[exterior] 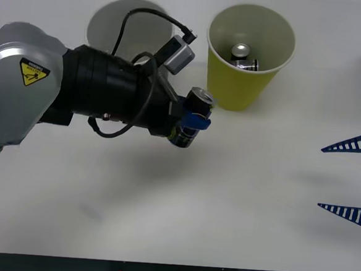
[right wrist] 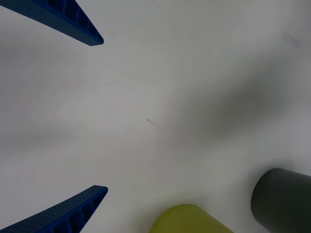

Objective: Put the can into the green bin and the plastic bottle into the gray bin

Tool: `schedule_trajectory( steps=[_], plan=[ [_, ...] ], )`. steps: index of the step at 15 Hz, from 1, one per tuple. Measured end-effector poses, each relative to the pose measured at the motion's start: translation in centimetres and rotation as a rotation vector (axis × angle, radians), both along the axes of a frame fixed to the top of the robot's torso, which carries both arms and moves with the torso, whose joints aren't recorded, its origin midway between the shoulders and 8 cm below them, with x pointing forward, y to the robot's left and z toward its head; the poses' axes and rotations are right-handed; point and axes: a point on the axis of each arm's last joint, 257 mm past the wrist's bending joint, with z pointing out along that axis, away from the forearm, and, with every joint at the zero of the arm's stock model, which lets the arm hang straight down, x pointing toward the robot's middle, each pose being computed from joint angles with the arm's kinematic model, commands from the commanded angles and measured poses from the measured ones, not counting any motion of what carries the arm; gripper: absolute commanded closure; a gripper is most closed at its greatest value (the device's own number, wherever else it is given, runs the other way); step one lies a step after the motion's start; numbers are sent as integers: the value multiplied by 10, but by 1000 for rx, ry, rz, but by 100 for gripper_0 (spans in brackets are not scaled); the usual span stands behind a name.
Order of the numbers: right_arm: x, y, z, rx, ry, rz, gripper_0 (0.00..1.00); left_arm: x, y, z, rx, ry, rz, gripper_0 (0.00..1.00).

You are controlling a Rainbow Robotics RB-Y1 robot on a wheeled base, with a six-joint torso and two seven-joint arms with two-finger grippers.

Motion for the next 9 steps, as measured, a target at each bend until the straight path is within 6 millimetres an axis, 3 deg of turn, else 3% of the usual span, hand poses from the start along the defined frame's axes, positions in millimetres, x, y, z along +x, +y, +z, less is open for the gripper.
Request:
schedule_trajectory(
  steps=[9],
  plan=[
    [0,0,0,0,0,0,0,72,-65,76,139,-66,8,100]
  ],
)
